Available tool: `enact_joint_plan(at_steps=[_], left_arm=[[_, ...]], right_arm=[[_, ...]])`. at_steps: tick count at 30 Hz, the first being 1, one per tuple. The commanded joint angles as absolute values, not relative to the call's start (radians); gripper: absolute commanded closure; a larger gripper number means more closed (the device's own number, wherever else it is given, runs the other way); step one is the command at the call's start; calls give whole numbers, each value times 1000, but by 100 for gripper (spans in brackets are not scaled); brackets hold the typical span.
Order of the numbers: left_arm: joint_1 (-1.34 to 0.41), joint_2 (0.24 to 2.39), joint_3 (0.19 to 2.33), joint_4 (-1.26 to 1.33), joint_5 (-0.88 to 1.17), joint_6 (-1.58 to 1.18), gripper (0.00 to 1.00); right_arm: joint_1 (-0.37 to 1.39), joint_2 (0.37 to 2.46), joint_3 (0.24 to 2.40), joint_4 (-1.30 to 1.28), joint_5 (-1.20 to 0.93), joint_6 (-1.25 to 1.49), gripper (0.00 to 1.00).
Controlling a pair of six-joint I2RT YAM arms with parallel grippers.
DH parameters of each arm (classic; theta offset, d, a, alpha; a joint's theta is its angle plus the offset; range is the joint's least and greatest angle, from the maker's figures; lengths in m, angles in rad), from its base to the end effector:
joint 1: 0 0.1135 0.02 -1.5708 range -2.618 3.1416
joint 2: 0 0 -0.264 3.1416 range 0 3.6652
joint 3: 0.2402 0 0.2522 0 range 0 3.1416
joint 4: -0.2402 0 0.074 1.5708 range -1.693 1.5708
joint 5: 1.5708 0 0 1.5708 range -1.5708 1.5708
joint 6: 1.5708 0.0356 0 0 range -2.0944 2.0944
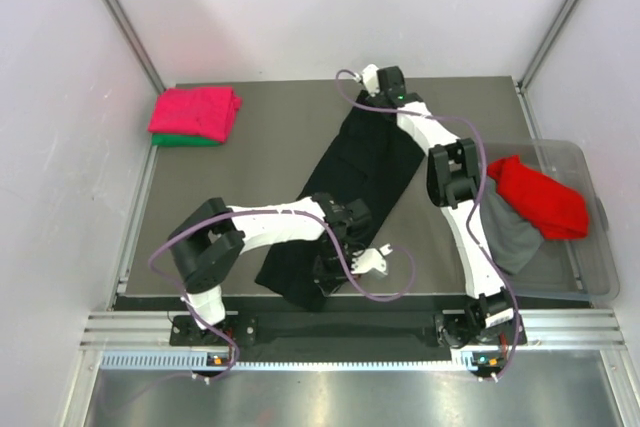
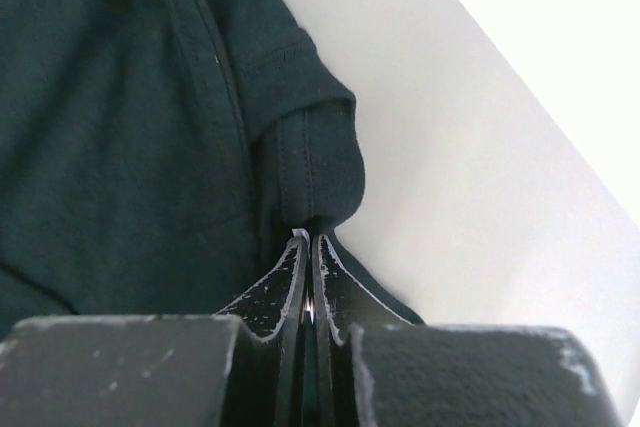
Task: Fold and stack the t-shirts
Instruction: Fold the tshirt
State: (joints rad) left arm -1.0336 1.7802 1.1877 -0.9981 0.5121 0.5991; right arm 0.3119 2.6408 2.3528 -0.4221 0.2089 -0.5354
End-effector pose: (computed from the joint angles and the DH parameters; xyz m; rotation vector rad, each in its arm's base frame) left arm 0.1434 -0.2748 0.1797 -2.1234 -2.0062 0.7406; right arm 0.5600 0.1728 0.1573 -0.8390 2.1279 -0.3550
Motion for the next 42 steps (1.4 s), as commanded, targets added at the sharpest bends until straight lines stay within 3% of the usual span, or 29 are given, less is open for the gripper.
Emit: enact_joint_plan(at_steps=[1, 9, 15, 18, 19, 22, 24, 30, 34, 37, 42], left_arm=[[-1065, 1807, 1249, -983, 603, 589, 100], [-1146, 1907, 1377, -1005, 658, 552, 97], [-1170, 1953, 1506, -985, 641, 489, 63], [-1161, 1965, 1568, -970, 598, 457, 57], [-1157, 1968, 1589, -966, 597, 442, 56], [-1144, 1964, 1637, -973, 568, 433, 54], [-1123, 1948, 1675, -995, 543, 433, 54], [-941, 1846, 1882, -1003, 408, 367, 53], [-764, 1735, 1785, -927, 336, 281, 47], [-695, 1600, 1631, -858, 240, 220, 43], [-519, 1461, 1393, -736, 230, 51, 43]], right_arm=[[363, 2675, 2428, -246, 206, -604, 100], [380, 2737, 2505, -6, 199, -626, 100], [380, 2801, 2551, 198, 157, -658, 100], [379, 2833, 2571, 288, 135, -658, 99], [383, 2842, 2574, 311, 133, -654, 95], [387, 2849, 2577, 394, 152, -626, 60], [391, 2830, 2574, 417, 211, -620, 29], [379, 2544, 2392, 417, 398, -582, 24], [353, 2164, 2083, 298, 442, -410, 23], [321, 1885, 1821, -9, 307, -110, 25], [284, 1606, 1439, -280, -93, 227, 27]])
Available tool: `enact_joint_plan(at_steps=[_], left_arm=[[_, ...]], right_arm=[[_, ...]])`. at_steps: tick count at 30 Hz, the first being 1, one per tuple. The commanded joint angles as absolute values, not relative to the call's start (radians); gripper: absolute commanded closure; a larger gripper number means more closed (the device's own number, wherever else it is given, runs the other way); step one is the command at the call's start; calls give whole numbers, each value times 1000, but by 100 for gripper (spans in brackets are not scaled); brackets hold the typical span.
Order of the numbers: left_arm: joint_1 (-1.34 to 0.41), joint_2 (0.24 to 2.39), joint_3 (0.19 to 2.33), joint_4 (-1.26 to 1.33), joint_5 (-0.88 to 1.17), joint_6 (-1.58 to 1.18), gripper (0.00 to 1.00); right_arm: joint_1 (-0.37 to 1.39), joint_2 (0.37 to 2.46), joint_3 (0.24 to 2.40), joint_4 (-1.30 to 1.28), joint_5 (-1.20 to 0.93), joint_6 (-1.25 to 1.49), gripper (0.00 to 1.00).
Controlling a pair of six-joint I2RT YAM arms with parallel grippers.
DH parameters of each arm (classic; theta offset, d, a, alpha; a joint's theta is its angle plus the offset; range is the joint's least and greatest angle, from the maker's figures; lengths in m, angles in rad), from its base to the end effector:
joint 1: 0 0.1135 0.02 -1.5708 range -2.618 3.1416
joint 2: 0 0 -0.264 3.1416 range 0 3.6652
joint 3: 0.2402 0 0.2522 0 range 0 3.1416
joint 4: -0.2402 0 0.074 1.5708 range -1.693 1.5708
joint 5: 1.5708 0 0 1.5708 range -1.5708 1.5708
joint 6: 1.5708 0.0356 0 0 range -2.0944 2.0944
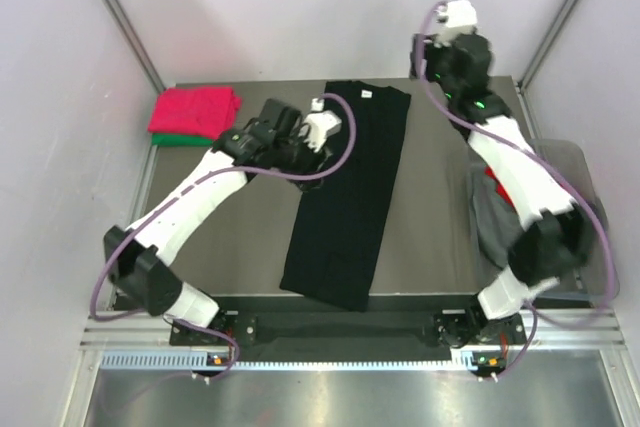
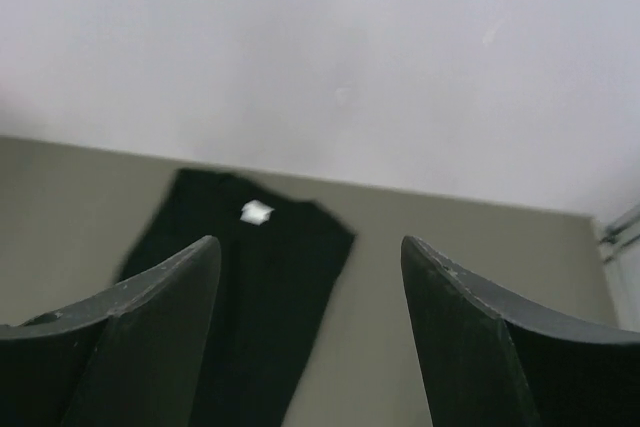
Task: Fold and stack the t-shirts
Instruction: Fold the tshirt
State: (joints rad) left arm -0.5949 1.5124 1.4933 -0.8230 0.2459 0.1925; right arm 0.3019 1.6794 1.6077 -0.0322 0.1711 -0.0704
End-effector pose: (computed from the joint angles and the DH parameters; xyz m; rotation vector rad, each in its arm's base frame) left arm 0.2626 -0.1882 0.3514 1.0392 2.2028 -0.4800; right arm 0.3892 0.1149 0.4069 -0.1820 1.6633 0.0315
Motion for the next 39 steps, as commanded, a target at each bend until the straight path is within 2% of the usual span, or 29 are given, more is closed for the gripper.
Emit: enact_joint_plan(at_steps=[1, 3, 4, 7, 11, 16, 20, 28, 39], left_arm=[[-484, 1428, 1325, -724, 260, 2, 43], [-416, 1410, 1263, -701, 316, -64, 38], [-401, 1396, 1217, -701, 342, -102, 37], [-325, 1362, 1105, -664, 386, -199, 36], [-229, 1344, 962, -641, 471, -287, 37], [-225, 1361, 884, -686, 535, -314, 40], [-219, 1358, 821, -719, 529, -330, 41], [-216, 1419, 698, -700, 594, -419, 52], [-256, 1400, 611, -681, 641, -463, 54]], right_arm=[[273, 1562, 1323, -323, -151, 256, 28], [250, 1533, 1220, -374, -268, 349, 29], [230, 1526, 1119, -397, -388, 407, 35], [219, 1444, 867, -288, -511, 503, 39], [283, 1332, 672, -226, -633, 687, 36], [371, 1261, 513, -296, -670, 813, 35], [486, 1213, 465, -351, -586, 834, 35], [574, 1330, 485, -361, -545, 841, 44], [690, 1434, 529, -284, -583, 919, 48]])
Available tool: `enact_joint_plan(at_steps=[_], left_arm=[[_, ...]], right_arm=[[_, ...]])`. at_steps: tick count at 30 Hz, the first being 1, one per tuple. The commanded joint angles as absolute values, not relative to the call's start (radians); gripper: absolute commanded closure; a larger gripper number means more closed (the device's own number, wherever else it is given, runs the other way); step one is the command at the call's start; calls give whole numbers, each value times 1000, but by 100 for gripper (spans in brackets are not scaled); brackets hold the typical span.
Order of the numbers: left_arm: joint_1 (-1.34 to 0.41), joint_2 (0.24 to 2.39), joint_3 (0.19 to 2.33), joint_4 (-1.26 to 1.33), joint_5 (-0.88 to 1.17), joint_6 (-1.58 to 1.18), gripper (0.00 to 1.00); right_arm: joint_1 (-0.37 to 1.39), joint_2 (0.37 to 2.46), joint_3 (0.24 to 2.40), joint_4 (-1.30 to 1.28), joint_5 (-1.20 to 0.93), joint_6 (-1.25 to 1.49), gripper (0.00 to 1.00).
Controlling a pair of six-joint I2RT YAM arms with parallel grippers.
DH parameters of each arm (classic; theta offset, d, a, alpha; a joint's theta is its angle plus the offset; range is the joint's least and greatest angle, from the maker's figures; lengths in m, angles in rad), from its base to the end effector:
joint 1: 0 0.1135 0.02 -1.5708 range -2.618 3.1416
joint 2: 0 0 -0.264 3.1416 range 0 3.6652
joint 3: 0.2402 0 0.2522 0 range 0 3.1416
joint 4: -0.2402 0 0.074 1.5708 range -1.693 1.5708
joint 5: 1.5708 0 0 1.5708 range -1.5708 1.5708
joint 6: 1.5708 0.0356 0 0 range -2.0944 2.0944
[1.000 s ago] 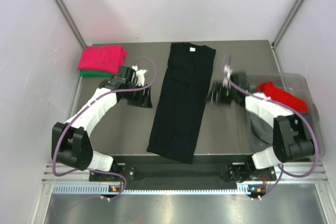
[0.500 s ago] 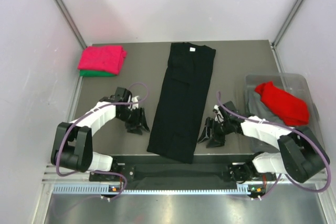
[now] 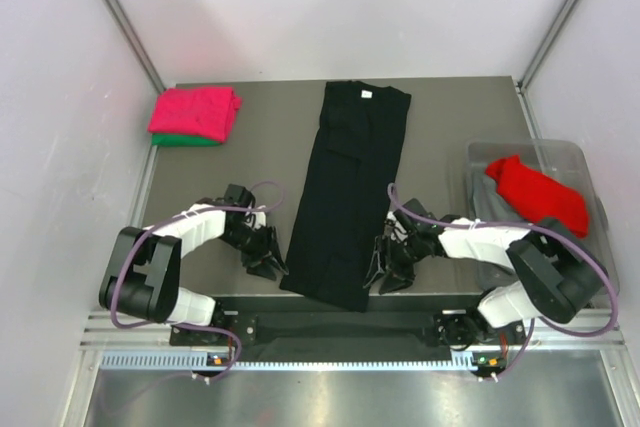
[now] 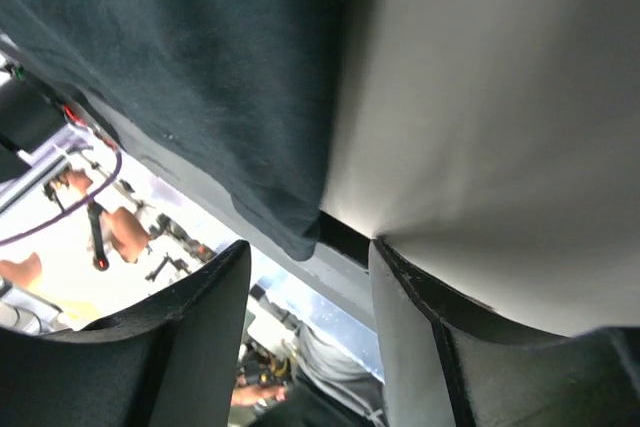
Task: Fold and stack the t-shirts
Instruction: Fold the tshirt
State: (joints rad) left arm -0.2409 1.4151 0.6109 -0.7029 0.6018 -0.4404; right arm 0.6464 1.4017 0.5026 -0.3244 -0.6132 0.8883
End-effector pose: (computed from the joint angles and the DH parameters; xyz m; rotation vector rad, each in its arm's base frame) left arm 0.1882 -0.0670 0.1364 0.2577 -2.8602 0.8705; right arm 0.1554 0.1429 0.1224 -0.1832 -2.7940 -0.9775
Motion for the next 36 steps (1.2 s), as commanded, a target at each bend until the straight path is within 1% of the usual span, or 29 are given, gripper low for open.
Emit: enact_joint_plan(at_steps=[1, 3, 4, 9, 11, 12, 14, 15, 16, 17, 18, 19, 22, 26, 30, 34, 36], left_arm=[[-258, 1405, 611, -681, 641, -463, 55], [-267, 1422, 607, -667, 640, -468, 55], [-273, 1427, 606, -661, 644, -471, 56], [-290, 1462, 614, -638, 657, -471, 56], [-294, 1465, 612, -630, 666, -474, 59], [-296, 1470, 612, -621, 672, -474, 62], [-299, 1474, 617, -623, 681, -472, 67], [-299, 1473, 618, -623, 683, -469, 77], [-298, 1471, 618, -621, 684, -468, 79], [-299, 1468, 618, -620, 687, -465, 82], [-299, 1463, 615, -615, 692, -466, 87], [-298, 1459, 617, -608, 693, -468, 100], [-298, 1433, 649, -610, 696, -450, 100], [-298, 1419, 803, -672, 681, -355, 100], [-295, 1479, 957, -742, 654, -278, 100], [-295, 1534, 1061, -749, 646, -270, 100], [-295, 1566, 1113, -736, 623, -270, 100]], right_arm=[[701, 1443, 532, -273, -586, 925, 49], [726, 1468, 538, -246, -594, 937, 50], [736, 1473, 540, -238, -600, 945, 53], [758, 1499, 560, -224, -604, 950, 54], [759, 1503, 560, -215, -606, 953, 55], [759, 1505, 558, -204, -607, 953, 55], [759, 1506, 555, -178, -618, 956, 68], [759, 1506, 558, -158, -623, 954, 79], [759, 1506, 564, -153, -621, 945, 98], [759, 1503, 574, -147, -623, 940, 100], [758, 1500, 575, -143, -623, 939, 100], [758, 1496, 575, -140, -627, 939, 100], [744, 1459, 577, -137, -640, 919, 100], [645, 1367, 578, -126, -681, 878, 100], [539, 1287, 560, -143, -709, 850, 100], [418, 1209, 554, -143, -724, 831, 100], [388, 1169, 557, -129, -723, 821, 100]])
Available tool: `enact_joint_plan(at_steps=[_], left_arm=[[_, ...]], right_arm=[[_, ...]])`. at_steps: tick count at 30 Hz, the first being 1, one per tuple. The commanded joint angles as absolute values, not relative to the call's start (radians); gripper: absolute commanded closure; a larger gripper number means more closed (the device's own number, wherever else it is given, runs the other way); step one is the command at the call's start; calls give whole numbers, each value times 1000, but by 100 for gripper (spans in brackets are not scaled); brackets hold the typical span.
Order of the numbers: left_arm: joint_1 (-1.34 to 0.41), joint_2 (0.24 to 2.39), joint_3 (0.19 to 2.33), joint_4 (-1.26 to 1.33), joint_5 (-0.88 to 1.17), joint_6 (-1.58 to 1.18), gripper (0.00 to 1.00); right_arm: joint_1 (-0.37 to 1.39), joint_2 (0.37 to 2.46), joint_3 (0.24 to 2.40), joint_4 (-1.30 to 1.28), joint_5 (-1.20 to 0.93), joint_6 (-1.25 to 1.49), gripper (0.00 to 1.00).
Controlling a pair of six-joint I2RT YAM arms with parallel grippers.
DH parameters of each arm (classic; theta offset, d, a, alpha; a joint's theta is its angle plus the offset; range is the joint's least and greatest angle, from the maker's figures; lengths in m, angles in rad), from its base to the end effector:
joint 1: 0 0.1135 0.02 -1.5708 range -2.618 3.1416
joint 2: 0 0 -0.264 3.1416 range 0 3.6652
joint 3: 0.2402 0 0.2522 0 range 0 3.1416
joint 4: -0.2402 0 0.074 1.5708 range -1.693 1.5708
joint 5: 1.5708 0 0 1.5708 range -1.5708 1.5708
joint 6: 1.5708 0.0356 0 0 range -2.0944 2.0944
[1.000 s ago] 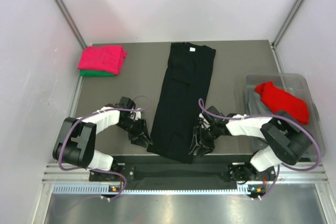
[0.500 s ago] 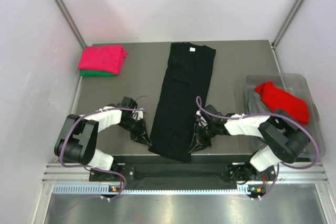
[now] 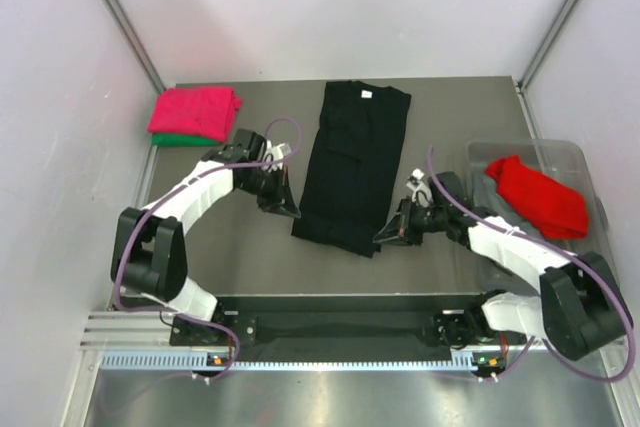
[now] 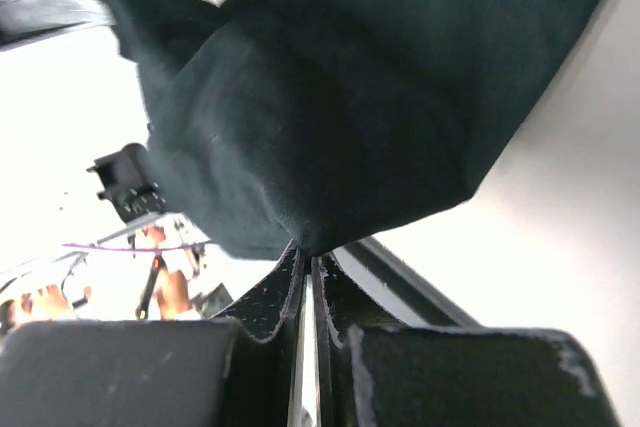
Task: Fold and stack the t-shirts
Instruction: Fold the tshirt
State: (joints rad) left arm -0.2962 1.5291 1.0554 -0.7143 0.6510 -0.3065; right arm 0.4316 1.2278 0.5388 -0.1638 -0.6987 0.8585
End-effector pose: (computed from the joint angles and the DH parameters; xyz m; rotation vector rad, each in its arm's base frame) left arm 0.2735 -0.1060 0.2240 0.1677 2.7848 -1.0574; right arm 0.1948 0.1149 0.1764 0.2070 2.6617 1.3668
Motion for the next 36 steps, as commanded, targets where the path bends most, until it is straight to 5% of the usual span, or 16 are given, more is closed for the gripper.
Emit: enact_joint_plan(at_steps=[1, 14, 36], left_arm=[[-295, 1578, 1133, -730, 614, -261, 100], [-295, 1845, 1500, -698, 578, -173, 100], [-295, 2040, 1631, -449, 525, -161, 100]], right_arm=[[367, 1158, 558, -124, -716, 802, 100], [212, 1179, 649, -52, -680, 667, 100], [161, 1568, 957, -57, -655, 520, 100]])
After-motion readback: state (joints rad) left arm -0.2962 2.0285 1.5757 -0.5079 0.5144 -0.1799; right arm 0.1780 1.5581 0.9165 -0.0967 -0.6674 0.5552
